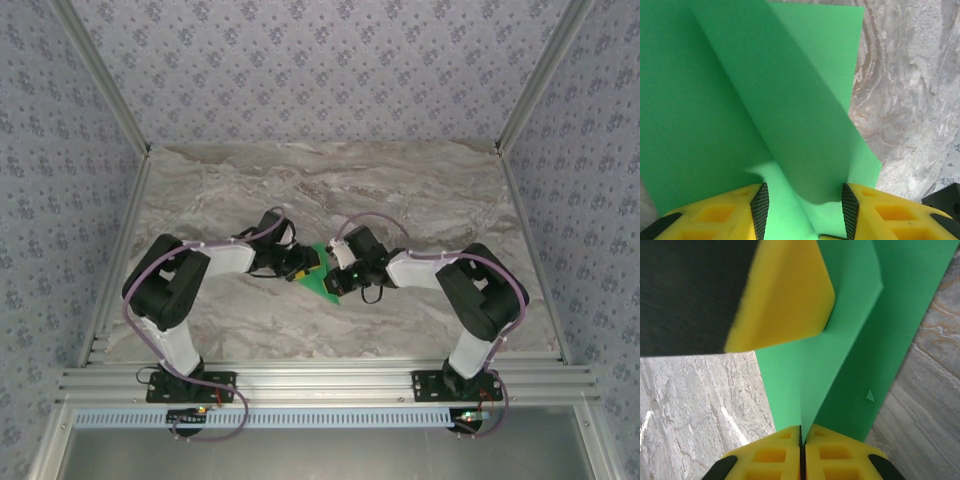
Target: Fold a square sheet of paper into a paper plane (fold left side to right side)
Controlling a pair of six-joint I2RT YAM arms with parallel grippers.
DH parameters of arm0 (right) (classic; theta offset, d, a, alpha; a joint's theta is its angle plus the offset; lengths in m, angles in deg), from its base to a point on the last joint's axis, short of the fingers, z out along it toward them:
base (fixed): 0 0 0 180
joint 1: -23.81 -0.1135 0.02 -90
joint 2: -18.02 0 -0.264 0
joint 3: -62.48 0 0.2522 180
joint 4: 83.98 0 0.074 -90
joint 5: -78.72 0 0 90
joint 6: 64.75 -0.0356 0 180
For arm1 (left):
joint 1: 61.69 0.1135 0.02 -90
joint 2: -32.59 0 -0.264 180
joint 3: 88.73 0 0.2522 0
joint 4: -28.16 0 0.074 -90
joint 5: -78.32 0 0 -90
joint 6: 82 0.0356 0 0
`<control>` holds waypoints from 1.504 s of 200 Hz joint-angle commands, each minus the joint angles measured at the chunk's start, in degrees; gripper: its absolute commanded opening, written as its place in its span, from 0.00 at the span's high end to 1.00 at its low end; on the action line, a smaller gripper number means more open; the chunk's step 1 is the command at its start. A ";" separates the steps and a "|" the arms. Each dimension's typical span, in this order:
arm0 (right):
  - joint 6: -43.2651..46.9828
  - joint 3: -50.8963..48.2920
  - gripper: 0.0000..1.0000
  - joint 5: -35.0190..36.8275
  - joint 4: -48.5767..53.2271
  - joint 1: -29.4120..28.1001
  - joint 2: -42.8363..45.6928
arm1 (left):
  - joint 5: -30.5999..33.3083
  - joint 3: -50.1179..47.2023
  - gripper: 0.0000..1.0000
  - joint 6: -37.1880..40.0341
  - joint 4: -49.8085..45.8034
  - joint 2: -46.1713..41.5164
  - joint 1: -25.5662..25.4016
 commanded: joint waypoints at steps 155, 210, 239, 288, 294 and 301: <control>-12.75 1.72 0.65 -16.77 -8.16 11.22 -3.25 | 1.25 1.01 0.56 -0.42 -0.54 1.76 -0.33; -13.93 2.94 0.66 -17.85 -9.22 10.20 -6.33 | 1.17 0.96 0.56 -0.43 -0.53 1.72 -0.25; -14.06 2.96 0.67 -17.88 -9.56 9.93 -6.64 | 1.17 0.96 0.56 -0.43 -0.45 1.59 -0.29; -13.89 3.62 0.74 -17.70 -8.96 9.38 -7.60 | 1.09 0.96 0.56 -0.42 -0.36 1.67 -0.32; -13.93 3.71 0.75 -17.63 -8.92 9.37 -7.72 | 1.08 0.96 0.56 -0.42 -0.39 1.69 -0.27; -13.79 3.86 0.78 -17.58 -8.74 9.28 -7.83 | 1.09 0.96 0.56 -0.42 -0.44 1.61 -0.28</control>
